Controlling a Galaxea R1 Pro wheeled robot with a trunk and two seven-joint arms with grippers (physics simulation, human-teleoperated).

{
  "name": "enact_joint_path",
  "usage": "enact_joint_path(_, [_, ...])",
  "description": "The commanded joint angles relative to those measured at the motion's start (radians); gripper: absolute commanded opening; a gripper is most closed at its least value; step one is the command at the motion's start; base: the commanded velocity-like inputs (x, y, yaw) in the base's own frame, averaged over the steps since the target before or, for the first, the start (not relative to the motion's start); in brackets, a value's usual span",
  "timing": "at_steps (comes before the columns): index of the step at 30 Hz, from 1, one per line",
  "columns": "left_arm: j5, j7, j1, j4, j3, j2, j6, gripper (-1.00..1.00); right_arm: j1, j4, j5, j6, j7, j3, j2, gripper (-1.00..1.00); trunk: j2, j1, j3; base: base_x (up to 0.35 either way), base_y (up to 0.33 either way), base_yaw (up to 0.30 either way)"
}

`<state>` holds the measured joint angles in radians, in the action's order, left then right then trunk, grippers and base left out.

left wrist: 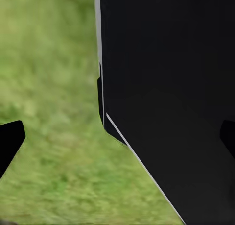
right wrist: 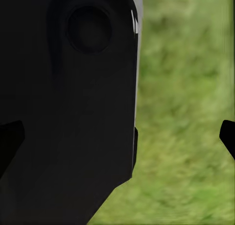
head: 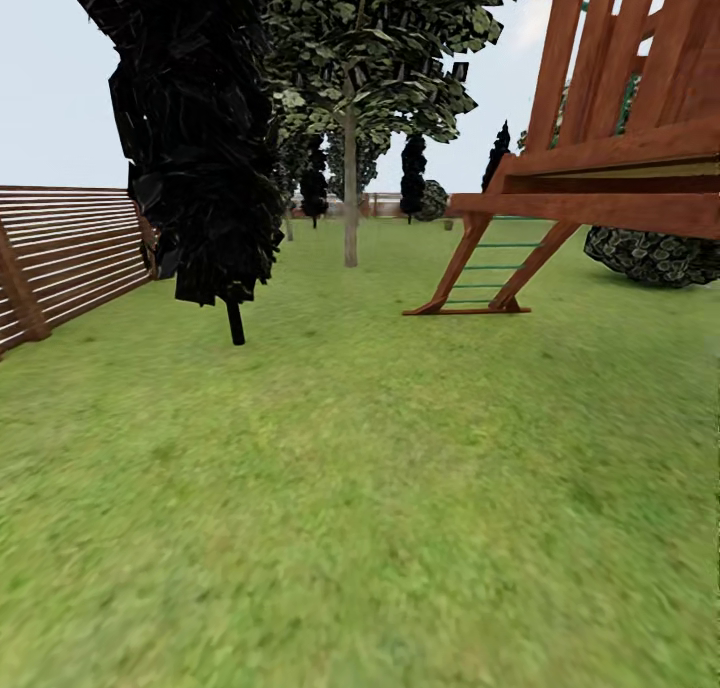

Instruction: Take the three Easter eggs out of the wicker basket on the lawn in the garden, then place them on the lawn next to a single tree (choose any tree) so that all three eggs are next to the same tree and none are left in the basket.

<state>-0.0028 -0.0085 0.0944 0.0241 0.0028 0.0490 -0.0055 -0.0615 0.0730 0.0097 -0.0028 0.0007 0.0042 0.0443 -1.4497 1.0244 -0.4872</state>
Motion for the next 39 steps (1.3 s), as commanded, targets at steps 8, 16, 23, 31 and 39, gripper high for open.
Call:
enact_joint_path(8, [0.0,-0.001,0.001,0.002,0.0,0.0,-0.001,1.0,-0.001,0.002,0.001,0.0,-0.001,0.0,0.0,1.0,0.0,0.001,-0.001,0.336,0.0,-0.023])
enact_joint_path(16, [0.0,-0.001,0.001,0.002,0.0,0.0,0.0,1.0,-0.001,0.002,0.001,0.0,-0.001,0.0,0.0,1.0,0.0,0.001,-0.001,0.336,0.0,0.0])
enact_joint_path(23, [0.0,-0.001,0.001,0.002,0.0,0.0,-0.001,1.0,-0.001,0.002,0.001,0.0,-0.001,0.0,0.0,1.0,0.0,0.001,-0.001,0.336,0.0,0.0])
enact_joint_path(31, [0.0,-0.002,0.001,0.002,0.0,0.0,-0.001,1.0,-0.001,0.002,0.001,0.0,-0.001,0.0,0.0,1.0,0.0,0.001,-0.001,0.336,0.0,0.0])
enact_joint_path(39, [0.0,-0.001,0.001,0.002,0.0,0.0,-0.001,1.0,-0.001,0.002,0.001,0.0,-0.001,0.0,0.0,1.0,0.0,0.001,-0.001,0.336,0.0,0.0])
